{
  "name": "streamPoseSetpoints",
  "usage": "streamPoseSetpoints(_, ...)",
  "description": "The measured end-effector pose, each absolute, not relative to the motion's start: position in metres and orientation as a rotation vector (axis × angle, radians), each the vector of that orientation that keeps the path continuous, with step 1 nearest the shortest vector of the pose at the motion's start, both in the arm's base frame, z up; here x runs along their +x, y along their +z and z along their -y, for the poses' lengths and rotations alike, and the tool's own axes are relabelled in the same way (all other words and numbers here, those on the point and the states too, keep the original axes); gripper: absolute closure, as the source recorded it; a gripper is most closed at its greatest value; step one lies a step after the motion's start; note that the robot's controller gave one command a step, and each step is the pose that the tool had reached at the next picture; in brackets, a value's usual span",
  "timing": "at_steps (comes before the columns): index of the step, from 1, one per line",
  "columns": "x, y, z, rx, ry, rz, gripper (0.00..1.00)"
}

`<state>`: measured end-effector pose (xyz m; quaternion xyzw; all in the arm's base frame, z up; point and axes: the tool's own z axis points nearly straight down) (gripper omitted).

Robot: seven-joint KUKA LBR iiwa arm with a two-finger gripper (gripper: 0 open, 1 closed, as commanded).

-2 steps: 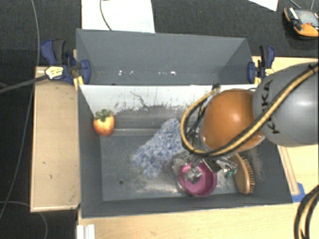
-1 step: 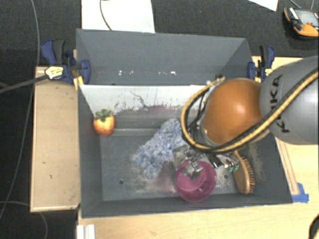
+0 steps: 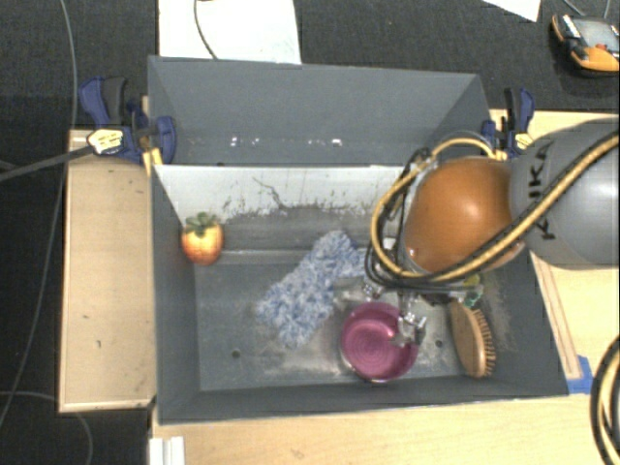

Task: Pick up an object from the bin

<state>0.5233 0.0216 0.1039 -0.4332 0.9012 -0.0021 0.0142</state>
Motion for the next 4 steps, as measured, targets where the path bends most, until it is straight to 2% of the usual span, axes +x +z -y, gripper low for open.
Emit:
streamPoseSetpoints(2,0.531,0.093,-0.021,-1.448,-0.007,-2.756,0.0)
streamPoseSetpoints(3,0.541,0.124,-0.029,-1.446,-0.006,-2.753,1.0)
streamPoseSetpoints(4,0.541,0.124,-0.029,-1.444,-0.006,-2.754,1.0)
